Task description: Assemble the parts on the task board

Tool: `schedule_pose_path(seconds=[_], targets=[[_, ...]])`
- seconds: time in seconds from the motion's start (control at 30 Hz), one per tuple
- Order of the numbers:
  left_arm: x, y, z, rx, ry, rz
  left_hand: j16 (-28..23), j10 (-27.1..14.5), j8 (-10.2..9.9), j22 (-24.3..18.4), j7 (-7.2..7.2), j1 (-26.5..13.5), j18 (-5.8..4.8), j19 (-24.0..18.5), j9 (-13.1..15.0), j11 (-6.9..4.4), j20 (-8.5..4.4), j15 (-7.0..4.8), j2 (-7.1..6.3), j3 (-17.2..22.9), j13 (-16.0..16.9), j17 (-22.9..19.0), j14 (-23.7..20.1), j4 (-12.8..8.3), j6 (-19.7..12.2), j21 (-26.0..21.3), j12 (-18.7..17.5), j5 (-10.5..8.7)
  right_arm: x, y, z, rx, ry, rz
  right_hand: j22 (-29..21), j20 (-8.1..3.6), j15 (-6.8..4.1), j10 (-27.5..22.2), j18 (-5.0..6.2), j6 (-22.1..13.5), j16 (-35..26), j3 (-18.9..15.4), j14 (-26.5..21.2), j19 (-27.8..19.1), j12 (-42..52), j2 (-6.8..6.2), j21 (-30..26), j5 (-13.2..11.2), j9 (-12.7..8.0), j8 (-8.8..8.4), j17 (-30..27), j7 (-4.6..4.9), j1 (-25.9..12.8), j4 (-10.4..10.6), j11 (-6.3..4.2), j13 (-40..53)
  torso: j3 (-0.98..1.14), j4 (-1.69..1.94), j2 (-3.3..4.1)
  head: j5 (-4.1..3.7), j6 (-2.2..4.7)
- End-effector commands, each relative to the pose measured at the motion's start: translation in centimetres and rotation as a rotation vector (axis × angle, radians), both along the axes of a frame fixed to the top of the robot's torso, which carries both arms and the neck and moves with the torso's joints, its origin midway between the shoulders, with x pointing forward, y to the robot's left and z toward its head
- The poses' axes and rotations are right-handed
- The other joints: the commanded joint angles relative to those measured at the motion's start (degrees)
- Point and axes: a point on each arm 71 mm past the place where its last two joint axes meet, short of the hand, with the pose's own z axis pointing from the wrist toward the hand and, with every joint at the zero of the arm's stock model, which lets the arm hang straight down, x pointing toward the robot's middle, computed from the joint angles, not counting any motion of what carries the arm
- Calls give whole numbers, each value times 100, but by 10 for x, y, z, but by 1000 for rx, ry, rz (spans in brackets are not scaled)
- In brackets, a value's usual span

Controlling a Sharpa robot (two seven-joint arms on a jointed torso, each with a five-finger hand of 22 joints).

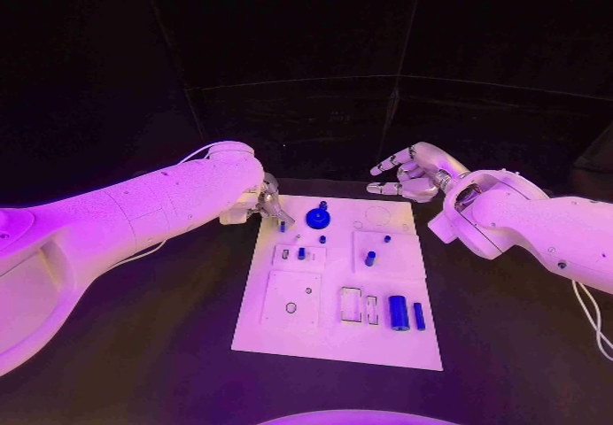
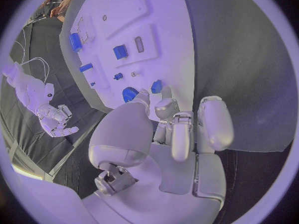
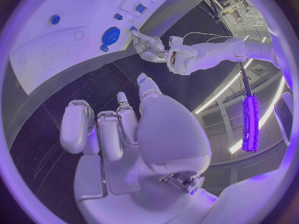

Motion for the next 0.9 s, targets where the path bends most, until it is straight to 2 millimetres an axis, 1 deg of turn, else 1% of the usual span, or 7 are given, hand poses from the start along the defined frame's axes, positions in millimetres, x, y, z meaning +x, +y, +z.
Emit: schedule_pose_path(seconds=[0.03, 0.13, 0.27, 0.5, 0.7, 0.77, 0.9], targets=[[0, 0, 0, 11, 7, -5, 36, 28, 24, 4, 0, 63, 65, 47, -8, 2, 6, -8, -8, 1, 8, 1509, 584, -33, 59, 27, 31, -17, 0, 1, 2, 1, -7, 9, -8, 4, -28, -54, 20, 29, -35, -18, 388, -34, -26, 40, -32, -10, -8, 35, 483, -12, -28, -1, -4, 240, 0, 1, -3, -7, -12], [0, 1, -1, 11, 8, -3, 36, 28, 24, 4, 0, 63, 65, 47, -8, 2, 6, -8, -8, 1, 8, 1509, 584, -33, 59, 27, 31, -17, 0, 0, 2, 2, -8, 7, -8, 4, -28, -54, 20, 29, -35, -18, 388, -34, -26, 40, -32, -10, -8, 35, 483, -12, -28, -1, -4, 240, 6, 0, 0, -13, -9], [0, 1, -2, 10, 7, -1, 36, 29, 25, 2, 0, 72, 65, 46, -8, 2, 6, -8, -4, 1, 9, 1509, 584, -38, 61, 25, 32, -17, 0, 0, 2, 2, -8, 6, -8, 4, -28, -54, 20, 29, -35, -18, 388, -34, -26, 40, -32, -10, -8, 35, 483, -12, -28, -1, -4, 240, 1, 1, -2, -15, -17], [0, -1, -3, 6, 3, -2, 36, 39, 48, 17, -7, 226, 63, 49, -10, -4, 4, -12, 124, 48, 18, 1509, 584, -118, 84, 30, 41, -16, 0, 0, 2, 2, -8, 6, -8, 4, -28, -54, 20, 29, -35, -18, 388, -34, -26, 40, -32, -10, -8, 35, 483, -12, -28, -1, -4, 240, -1, 1, 2, -1, -34], [-1, -4, -3, -11, 9, -3, 36, 48, 69, 36, -26, 586, 61, 51, -12, -23, -4, -25, 307, 212, 23, 1509, 584, -370, 88, 36, 46, -15, 0, 1, 2, 2, -8, 7, -8, 4, -28, -54, 20, 29, -35, -18, 388, -34, -26, 40, -32, -10, -8, 35, 483, -12, -28, -1, -4, 240, -1, 1, -1, 5, -43], [-2, -5, -3, -19, 11, -4, 36, 49, 67, 43, -45, 777, 61, 52, -15, -42, -11, -37, 404, 332, 25, 1509, 584, -502, 74, 39, 44, -12, 0, 1, 2, 2, -8, 7, -8, 4, -28, -54, 20, 29, -35, -18, 388, -34, -26, 40, -32, -10, -8, 35, 483, -12, -28, -1, -4, 240, -2, 1, 0, 5, -49], [-2, -6, -3, -32, 12, -2, 36, 37, 40, 47, -82, 1171, 63, 51, -32, -75, -29, -64, 542, 610, 16, 1509, 584, -799, 17, 36, 25, -7, 0, 1, 2, 2, -7, 8, -6, 3, -29, -48, 19, 32, -35, -18, 389, -32, -18, 49, -32, -7, -8, 39, 486, -14, -19, -8, -6, 247, -2, 3, 0, 5, -54]])
